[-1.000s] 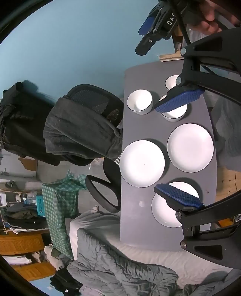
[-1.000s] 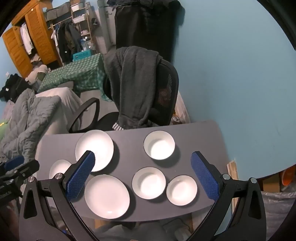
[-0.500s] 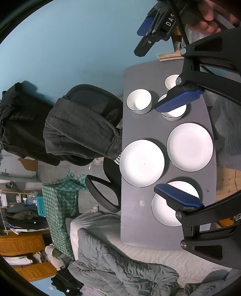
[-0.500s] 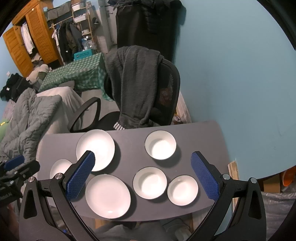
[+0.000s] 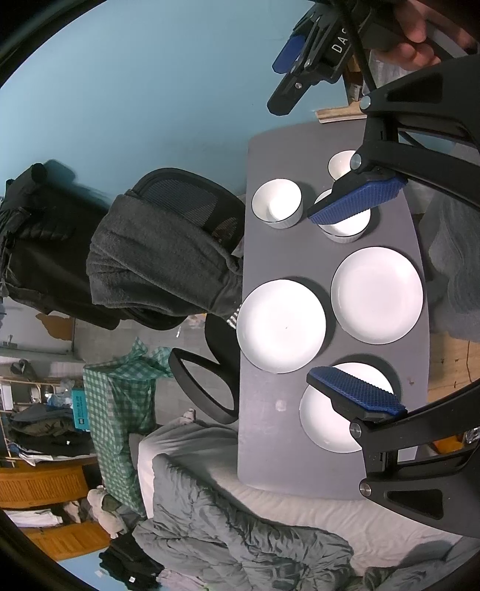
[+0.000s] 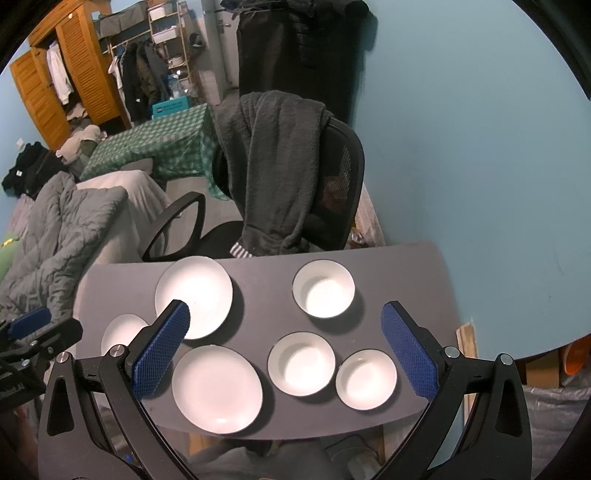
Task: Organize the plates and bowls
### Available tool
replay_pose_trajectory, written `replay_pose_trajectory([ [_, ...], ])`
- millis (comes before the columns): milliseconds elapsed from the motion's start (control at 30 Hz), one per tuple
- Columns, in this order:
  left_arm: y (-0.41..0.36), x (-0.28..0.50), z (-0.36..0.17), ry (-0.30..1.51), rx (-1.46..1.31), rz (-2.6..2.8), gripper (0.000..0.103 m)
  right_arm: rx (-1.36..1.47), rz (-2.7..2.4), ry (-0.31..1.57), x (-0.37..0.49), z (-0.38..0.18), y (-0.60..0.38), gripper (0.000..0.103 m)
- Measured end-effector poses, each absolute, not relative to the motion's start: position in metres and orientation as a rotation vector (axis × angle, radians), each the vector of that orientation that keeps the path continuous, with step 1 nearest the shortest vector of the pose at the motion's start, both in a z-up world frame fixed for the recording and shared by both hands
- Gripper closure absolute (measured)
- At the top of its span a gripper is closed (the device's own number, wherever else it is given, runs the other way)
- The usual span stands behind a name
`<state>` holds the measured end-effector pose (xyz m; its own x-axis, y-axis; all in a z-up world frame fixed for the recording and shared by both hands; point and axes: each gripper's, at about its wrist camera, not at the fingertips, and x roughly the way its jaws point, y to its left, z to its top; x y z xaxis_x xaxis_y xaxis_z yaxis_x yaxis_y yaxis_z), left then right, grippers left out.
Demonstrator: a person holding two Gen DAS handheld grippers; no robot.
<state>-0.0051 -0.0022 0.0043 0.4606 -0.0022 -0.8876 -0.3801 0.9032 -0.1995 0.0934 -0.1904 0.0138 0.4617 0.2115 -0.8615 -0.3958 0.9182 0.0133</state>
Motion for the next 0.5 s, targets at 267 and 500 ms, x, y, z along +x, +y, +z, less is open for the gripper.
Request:
replay_pose_trajectory([
  [267, -0.0028, -0.0063, 0.0046, 1.077, -0.404, 0.237, 0.022, -0.197, 0.380, 1.026, 0.0925, 0.0136, -0.1911, 0.002],
  [500, -0.0035, -0.0061, 0.0049, 1.078, -0.406, 0.237, 0.022, -0.197, 0.380, 1.027, 0.0937, 0.0139, -0.1915, 0.002],
])
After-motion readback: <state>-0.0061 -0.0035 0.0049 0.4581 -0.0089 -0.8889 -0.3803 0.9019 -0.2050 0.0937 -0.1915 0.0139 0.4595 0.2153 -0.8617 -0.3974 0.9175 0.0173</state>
